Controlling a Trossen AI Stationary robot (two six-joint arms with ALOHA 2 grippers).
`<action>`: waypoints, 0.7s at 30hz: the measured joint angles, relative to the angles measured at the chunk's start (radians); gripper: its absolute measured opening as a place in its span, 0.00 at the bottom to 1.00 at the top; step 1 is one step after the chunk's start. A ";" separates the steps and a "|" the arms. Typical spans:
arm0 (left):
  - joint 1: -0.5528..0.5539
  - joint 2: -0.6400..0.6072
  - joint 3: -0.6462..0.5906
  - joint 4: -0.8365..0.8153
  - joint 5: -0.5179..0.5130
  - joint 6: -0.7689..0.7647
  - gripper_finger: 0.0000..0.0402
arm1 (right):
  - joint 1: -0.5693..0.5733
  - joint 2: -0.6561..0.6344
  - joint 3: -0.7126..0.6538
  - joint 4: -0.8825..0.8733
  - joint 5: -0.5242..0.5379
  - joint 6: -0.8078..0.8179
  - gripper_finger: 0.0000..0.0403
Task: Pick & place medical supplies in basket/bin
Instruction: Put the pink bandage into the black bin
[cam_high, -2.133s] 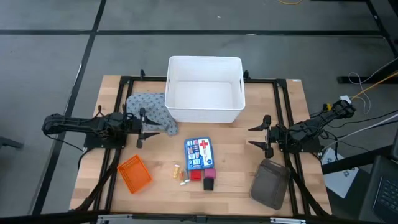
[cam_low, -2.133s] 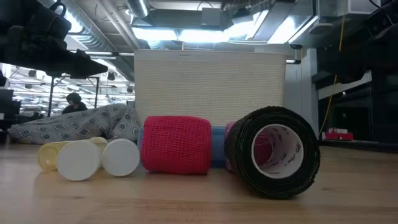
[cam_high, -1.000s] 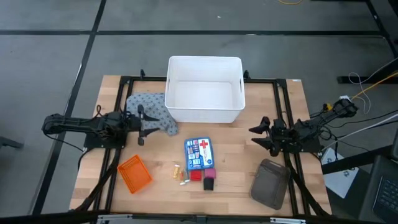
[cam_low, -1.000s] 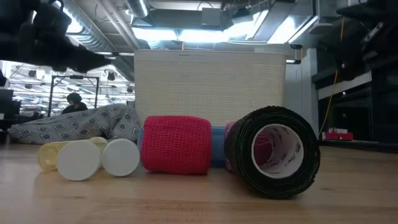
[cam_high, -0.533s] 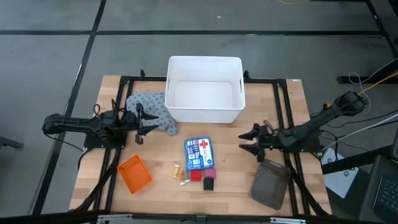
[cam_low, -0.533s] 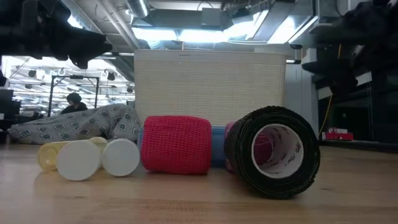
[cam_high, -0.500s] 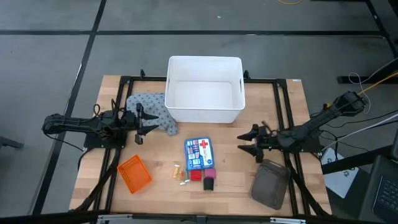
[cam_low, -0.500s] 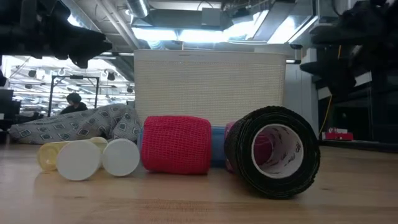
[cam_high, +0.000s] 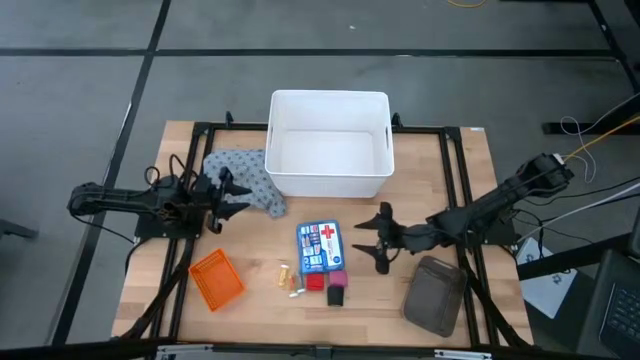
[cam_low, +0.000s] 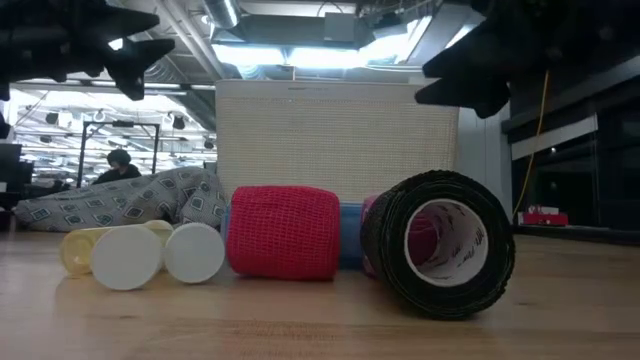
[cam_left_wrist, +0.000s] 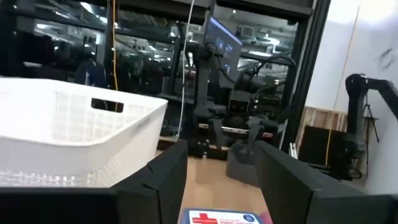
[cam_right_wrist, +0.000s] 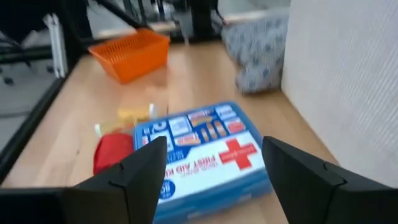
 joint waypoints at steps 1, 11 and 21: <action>0.000 0.002 0.000 -0.005 0.006 -0.002 0.45 | -0.001 0.000 0.021 -0.047 0.000 0.017 0.66; -0.017 0.012 0.001 0.021 0.042 -0.037 0.45 | -0.003 0.000 0.080 -0.144 -0.001 0.027 0.66; -0.017 0.014 0.001 -0.015 -0.030 -0.101 0.45 | -0.003 0.000 0.080 -0.147 -0.004 0.065 0.66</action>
